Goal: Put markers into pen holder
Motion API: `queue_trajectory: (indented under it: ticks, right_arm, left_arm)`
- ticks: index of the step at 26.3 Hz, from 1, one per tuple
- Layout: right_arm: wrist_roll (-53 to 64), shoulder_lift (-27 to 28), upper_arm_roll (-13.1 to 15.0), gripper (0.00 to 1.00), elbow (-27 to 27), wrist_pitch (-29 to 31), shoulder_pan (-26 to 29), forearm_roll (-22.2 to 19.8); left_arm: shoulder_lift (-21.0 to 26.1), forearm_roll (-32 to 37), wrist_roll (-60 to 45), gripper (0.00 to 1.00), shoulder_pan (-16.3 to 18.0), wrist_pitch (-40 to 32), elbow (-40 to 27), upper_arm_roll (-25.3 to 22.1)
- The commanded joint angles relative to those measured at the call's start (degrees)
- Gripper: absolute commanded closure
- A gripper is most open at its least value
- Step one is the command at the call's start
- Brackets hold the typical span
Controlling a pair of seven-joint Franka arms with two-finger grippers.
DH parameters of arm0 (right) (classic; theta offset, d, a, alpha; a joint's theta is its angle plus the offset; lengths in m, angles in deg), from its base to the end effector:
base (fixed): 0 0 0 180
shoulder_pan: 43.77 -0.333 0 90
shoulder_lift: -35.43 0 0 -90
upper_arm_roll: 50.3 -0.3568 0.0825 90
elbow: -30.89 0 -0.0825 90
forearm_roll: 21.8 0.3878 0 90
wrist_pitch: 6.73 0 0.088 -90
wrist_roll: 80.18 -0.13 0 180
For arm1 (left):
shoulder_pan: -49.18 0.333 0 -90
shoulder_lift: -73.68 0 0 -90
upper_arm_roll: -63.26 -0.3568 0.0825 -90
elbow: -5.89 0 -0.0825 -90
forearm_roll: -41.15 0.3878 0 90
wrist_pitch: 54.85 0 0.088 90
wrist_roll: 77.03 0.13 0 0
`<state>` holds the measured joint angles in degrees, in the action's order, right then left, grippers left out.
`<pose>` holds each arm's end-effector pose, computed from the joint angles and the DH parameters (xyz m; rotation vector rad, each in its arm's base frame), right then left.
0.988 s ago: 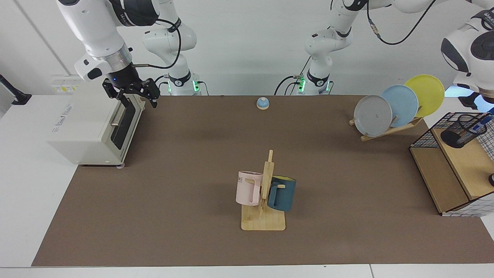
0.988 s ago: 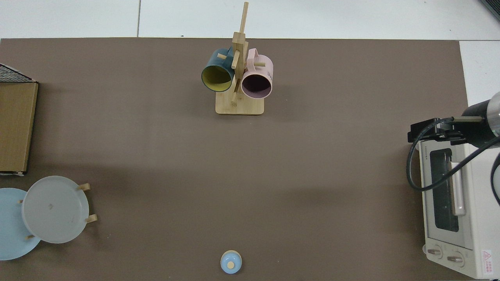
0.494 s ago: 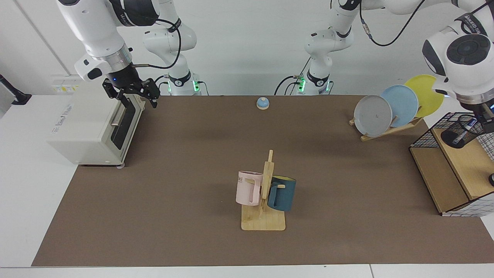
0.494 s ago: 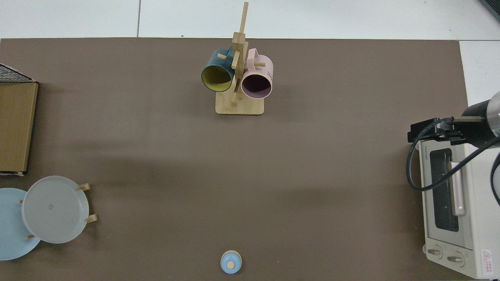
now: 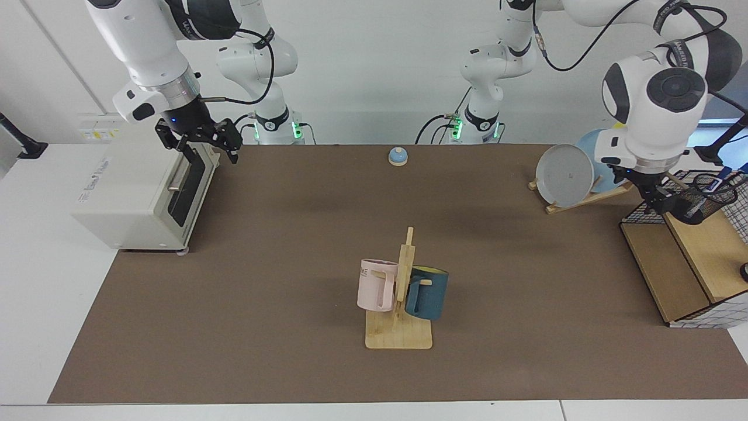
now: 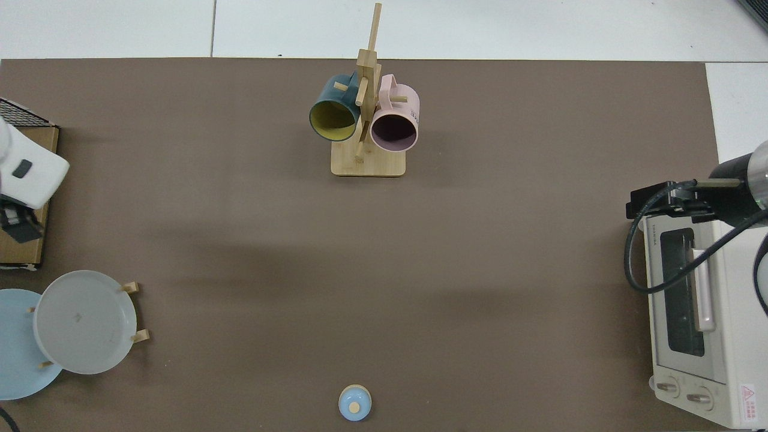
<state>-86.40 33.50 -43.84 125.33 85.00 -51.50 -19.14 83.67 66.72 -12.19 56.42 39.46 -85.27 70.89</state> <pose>0.5475 0.0170 0.6267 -3.0893 0.1361 0.0264 0.6137 0.0551 0.5479 -2.3225 1.5863 0.4591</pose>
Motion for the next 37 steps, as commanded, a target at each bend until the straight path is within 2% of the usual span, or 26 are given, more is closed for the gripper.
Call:
queue_trajectory:
  ticks: [1,5,15,17,19,21,28,32,37]
  right_arm:
    - [1.30,0.26,-0.74,0.00,-0.31,0.81,1.14,-0.02]
    - [1.30,0.26,-0.74,0.00,-0.31,0.81,1.14,-0.02]
    - [1.30,0.17,-0.74,0.00,-0.31,0.81,1.14,-0.02]
    - [1.30,0.17,-0.74,0.00,-0.31,0.81,1.14,-0.02]
    - [1.30,0.26,-0.74,0.00,-0.31,0.81,1.14,-0.02]
    - [1.30,0.17,-0.74,0.00,-0.31,0.81,1.14,0.06]
    - [1.30,0.17,-0.83,0.00,-0.31,0.81,1.14,-0.02]
    - [1.30,0.26,-0.74,0.00,-0.31,0.81,1.14,-0.02]
    - [1.30,0.17,-0.74,0.00,-0.31,0.81,1.14,-0.02]
  left_arm:
    - [-5.68,-2.36,-24.80,0.00,-5.21,-5.27,-6.31,-0.07]
    - [-5.60,-5.96,-26.52,0.00,-5.30,-4.57,-6.31,0.19]
    - [-5.25,-8.95,-29.85,0.00,-4.42,-1.67,-5.97,0.02]
    - [-5.24,-11.22,-36.23,0.00,-4.16,-2.02,-5.88,-0.24]
    - [-5.16,-16.49,-51.84,0.00,-3.90,-1.59,-5.61,-0.60]
    - [-4.81,-18.79,-58.93,0.00,-3.11,-0.80,-5.44,-0.51]
    - [-4.45,-22.58,-67.03,0.00,-1.79,0.62,-4.47,-0.60]
    - [-4.72,-22.49,-66.42,0.00,-2.40,0.18,-4.38,-0.42]
    - [-7.96,-25.39,-67.47,0.00,-2.67,0.35,-4.64,0.11]
